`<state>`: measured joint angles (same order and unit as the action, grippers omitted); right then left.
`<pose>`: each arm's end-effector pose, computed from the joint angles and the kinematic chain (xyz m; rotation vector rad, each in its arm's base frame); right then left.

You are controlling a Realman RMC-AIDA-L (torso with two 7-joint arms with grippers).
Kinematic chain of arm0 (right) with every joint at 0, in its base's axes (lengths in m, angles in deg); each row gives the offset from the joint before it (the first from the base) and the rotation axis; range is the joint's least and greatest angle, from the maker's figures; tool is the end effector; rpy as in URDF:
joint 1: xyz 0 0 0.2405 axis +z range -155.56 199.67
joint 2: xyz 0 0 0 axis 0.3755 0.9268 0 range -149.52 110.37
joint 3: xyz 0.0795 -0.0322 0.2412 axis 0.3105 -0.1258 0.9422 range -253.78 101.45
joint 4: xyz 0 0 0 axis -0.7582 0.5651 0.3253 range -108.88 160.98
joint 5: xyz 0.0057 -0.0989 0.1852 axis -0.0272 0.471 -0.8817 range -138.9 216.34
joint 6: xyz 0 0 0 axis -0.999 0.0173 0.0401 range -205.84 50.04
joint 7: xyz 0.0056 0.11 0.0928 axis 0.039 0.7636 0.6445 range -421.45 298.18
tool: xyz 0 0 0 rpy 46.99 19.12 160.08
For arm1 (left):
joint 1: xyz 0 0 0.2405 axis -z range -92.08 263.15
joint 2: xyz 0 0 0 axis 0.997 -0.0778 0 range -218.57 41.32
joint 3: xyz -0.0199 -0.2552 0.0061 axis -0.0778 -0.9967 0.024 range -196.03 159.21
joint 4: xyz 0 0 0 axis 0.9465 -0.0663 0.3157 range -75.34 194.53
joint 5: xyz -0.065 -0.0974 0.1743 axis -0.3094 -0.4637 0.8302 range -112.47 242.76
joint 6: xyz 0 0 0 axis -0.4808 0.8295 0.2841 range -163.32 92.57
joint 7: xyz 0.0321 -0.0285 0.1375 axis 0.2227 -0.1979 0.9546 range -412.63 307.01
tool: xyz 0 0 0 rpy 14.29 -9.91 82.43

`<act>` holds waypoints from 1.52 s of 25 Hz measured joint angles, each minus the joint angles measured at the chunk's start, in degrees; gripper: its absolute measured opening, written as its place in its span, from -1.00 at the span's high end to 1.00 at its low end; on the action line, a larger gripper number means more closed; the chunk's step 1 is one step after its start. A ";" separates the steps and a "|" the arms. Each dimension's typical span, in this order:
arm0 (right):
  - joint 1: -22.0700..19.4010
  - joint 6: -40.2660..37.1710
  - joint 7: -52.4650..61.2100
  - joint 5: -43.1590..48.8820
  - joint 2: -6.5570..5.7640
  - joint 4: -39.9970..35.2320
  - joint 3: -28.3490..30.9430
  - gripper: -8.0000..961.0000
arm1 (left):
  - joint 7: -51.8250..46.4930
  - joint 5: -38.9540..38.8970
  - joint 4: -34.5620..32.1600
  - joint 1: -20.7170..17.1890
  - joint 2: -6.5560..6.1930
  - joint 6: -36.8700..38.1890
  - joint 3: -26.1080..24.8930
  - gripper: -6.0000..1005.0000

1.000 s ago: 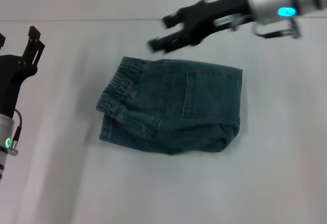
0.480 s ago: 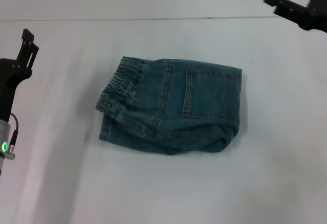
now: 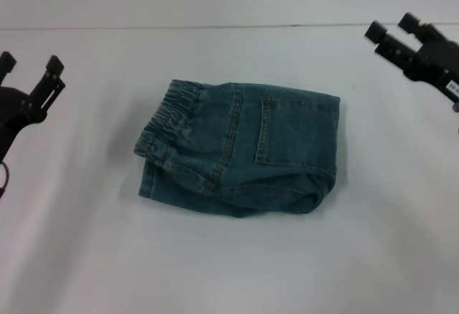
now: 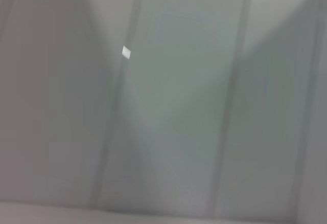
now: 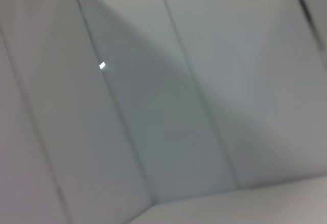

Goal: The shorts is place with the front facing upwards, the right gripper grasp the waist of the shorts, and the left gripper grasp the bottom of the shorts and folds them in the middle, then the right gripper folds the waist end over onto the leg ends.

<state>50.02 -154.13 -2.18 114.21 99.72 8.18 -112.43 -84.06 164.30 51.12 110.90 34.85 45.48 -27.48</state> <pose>0.2899 0.3501 0.0130 -1.9708 0.7349 1.1177 -0.3274 0.3066 -0.0014 -1.6350 -0.5957 -0.9431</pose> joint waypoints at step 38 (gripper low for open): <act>-1.06 -15.92 20.00 34.88 -6.60 -11.77 -7.04 -0.94 | -40.38 20.31 -25.86 -2.95 -2.28 11.63 30.40 -0.71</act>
